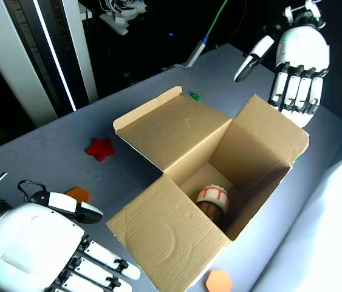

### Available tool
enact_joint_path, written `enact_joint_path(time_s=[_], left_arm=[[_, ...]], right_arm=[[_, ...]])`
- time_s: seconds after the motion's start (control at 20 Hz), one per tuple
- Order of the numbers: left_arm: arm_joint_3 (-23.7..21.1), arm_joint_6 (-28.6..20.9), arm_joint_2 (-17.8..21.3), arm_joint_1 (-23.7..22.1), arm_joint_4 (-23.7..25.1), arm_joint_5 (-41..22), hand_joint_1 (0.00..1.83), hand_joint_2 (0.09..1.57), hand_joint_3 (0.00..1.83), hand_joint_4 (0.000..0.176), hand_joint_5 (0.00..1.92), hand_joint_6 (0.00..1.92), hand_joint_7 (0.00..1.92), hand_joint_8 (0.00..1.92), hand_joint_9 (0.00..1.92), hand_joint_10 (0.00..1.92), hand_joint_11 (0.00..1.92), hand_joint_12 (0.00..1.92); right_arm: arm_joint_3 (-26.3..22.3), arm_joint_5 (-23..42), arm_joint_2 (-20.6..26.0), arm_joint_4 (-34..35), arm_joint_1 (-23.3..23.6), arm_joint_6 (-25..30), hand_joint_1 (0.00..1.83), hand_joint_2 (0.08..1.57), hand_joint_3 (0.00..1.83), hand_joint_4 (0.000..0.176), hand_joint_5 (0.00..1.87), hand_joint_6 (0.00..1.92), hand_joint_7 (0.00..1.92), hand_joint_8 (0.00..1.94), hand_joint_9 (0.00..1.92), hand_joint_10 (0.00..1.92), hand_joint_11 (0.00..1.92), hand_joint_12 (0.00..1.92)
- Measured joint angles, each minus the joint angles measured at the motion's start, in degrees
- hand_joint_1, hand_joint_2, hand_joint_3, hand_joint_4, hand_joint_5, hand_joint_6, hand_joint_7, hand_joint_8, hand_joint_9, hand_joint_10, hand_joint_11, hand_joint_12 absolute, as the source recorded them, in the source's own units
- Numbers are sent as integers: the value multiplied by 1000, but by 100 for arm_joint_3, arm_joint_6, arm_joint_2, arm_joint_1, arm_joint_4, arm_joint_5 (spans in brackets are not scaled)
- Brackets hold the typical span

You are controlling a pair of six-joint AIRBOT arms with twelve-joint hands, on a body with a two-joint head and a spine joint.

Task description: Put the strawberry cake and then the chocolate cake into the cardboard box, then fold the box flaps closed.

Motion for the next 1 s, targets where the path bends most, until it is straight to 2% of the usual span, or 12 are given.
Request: enact_joint_path(time_s=[0.3, 0.35, 0.4, 0.45, 0.55, 0.65, 0.75, 0.8, 0.85, 0.95, 1.0], left_arm=[[46, -2, -326, -37, 501, -260, 87, 1113, 0, 23, 181, 5, 196, 9, 191, 8, 0, 813], [46, 0, -378, -42, 586, -273, 51, 1111, 0, 29, 176, 2, 188, 4, 196, 8, 0, 843], [46, 0, -437, -42, 664, -275, 53, 1115, 1, 27, 181, 4, 180, 0, 194, 6, 0, 855], [46, 0, -522, -42, 780, -280, 65, 1118, 1, 26, 174, 1, 172, 0, 187, 2, 0, 832], [85, 20, -706, -44, 903, -321, 65, 1115, 0, 28, 188, 6, 198, 11, 187, 2, 0, 829], [184, 22, -824, -87, 1023, -341, 46, 1115, 0, 27, 176, 0, 193, 6, 192, 4, 0, 840], [302, 20, -1014, -85, 1189, -358, 64, 1115, 0, 30, 180, 2, 206, 9, 198, 6, 0, 832], [306, 17, -1084, -55, 1274, -350, 64, 1111, 0, 29, 194, 6, 222, 10, 215, 10, 0, 868], [323, 15, -1121, -22, 1314, -378, 56, 1112, 0, 28, 196, 5, 227, 8, 220, 9, 0, 884], [358, 24, -1150, 50, 1329, -391, 62, 1118, 1, 27, 196, 3, 210, 1, 191, 0, 0, 866], [374, 24, -1147, 81, 1327, -387, 51, 1119, 2, 27, 188, 0, 203, 0, 185, 0, 0, 867]], right_arm=[[-11, -37, -149, -103, -52, 68, 306, 1139, 4, 0, 60, 12, 105, 8, 75, 6, 36, 28], [-13, -44, -151, -103, -28, 70, 303, 1128, 3, 0, 93, 7, 142, 1, 109, 2, 6, 304], [-20, -42, -155, -96, 4, 94, 321, 1123, 1, 0, 102, 5, 147, 3, 128, 5, 0, 477], [-39, -11, -155, -105, 28, 111, 326, 1127, 3, 0, 114, 8, 153, 5, 130, 5, 0, 513], [-79, -15, -160, -98, 122, 116, 308, 1130, 1, 0, 90, 3, 126, 0, 111, 1, 0, 398], [-140, -52, -118, -101, 260, 125, 328, 1129, 0, 0, 88, 1, 125, 2, 124, 6, 0, 572], [-330, -63, 63, -103, 634, 164, 307, 1133, 1, 0, 96, 3, 140, 3, 132, 8, 0, 636], [-407, 22, 129, -103, 798, 170, 310, 1135, 1, 0, 97, 2, 135, 0, 123, 3, 0, 595], [-485, 105, 203, -109, 935, 173, 307, 1141, 2, 0, 88, 3, 119, 1, 106, 4, 0, 464], [-636, 136, 308, -83, 1259, 173, 297, 1136, 0, 0, 106, 6, 128, 0, 115, 8, 0, 471], [-699, 160, 332, -79, 1384, 173, 285, 1141, 1, 0, 93, 2, 135, 1, 114, 6, 0, 411]])
